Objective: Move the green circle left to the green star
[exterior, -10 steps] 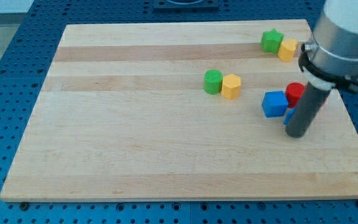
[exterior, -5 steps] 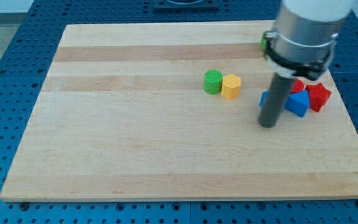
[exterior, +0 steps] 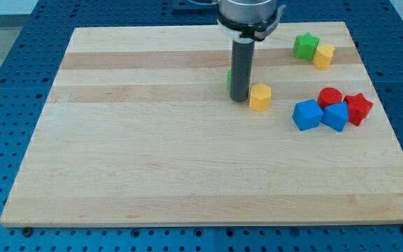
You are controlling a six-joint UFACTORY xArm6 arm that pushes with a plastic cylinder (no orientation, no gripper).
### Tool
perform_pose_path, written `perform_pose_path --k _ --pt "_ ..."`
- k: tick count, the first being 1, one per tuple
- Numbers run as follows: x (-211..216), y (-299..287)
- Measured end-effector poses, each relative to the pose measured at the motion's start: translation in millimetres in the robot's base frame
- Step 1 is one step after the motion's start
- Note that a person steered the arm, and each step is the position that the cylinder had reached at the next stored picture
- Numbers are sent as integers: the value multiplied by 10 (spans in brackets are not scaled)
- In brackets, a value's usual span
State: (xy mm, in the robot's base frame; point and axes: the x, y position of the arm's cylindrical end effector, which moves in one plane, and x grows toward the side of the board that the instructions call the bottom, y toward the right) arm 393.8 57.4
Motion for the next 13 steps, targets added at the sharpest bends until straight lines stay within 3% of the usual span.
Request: perform_pose_path --k 3,5,7,8,9,10,11,13 --pt "-603 827" --pt "-698 353" --pt "-1543 -358" --pt "-1198 -912" --pt "-623 -1022" --pt "-626 -488" --pt "-626 -405" --pt "-232 -757"
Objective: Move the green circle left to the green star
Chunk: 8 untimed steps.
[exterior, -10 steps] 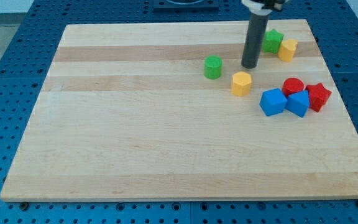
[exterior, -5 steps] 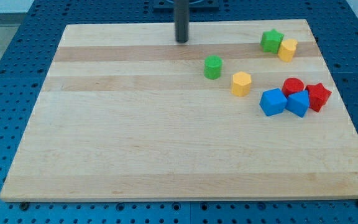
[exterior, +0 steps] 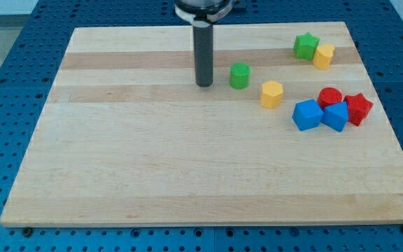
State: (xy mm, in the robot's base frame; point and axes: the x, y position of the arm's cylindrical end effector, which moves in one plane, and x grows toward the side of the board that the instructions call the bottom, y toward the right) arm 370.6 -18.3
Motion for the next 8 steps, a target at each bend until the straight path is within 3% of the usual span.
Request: perform_pose_path --k 3,8 --pt "187 272" --pt "-305 984"
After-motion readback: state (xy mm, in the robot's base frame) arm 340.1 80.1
